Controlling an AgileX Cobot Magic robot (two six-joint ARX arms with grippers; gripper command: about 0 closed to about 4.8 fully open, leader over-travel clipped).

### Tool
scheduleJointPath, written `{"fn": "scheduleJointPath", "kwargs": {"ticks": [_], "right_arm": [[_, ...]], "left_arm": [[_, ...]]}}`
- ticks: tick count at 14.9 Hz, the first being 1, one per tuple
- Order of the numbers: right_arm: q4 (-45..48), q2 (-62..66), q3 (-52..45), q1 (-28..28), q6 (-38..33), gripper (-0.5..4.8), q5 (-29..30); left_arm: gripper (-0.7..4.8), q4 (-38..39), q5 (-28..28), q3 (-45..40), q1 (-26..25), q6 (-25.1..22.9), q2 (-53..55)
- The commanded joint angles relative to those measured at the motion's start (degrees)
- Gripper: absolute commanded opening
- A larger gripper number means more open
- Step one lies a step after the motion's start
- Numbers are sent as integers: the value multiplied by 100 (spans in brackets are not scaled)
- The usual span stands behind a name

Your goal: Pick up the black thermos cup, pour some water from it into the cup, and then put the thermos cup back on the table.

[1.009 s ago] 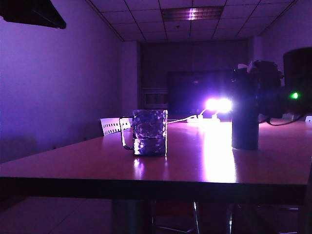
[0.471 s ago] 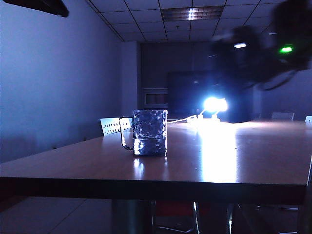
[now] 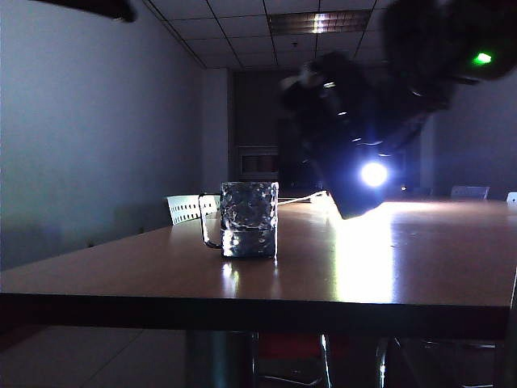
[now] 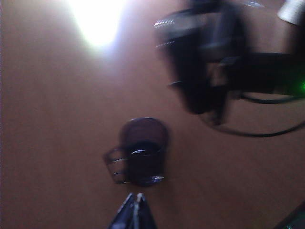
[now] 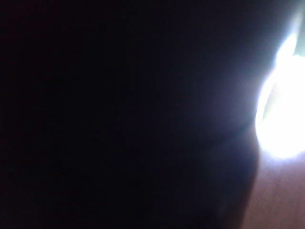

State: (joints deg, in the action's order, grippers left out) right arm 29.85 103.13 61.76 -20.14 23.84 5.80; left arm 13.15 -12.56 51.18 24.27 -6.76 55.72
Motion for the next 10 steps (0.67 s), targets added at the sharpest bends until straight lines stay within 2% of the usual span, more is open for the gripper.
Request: {"fn": "scheduleJointPath", "kwargs": {"ticks": [1, 4, 6, 10], "right_arm": [[15, -15, 308, -153, 916, 76, -229], [-57, 205, 476, -236, 1386, 76, -424], [-114, 343, 507, -365, 2170, 76, -509], [-175, 452, 531, -485, 2997, 76, -791]], "left_arm": [[-6, -33, 55, 15, 13, -26, 7], [-6, -35, 55, 15, 11, -28, 11], [-6, -37, 57, 15, 11, -26, 26], [-6, -39, 57, 13, 11, -28, 28]]}}
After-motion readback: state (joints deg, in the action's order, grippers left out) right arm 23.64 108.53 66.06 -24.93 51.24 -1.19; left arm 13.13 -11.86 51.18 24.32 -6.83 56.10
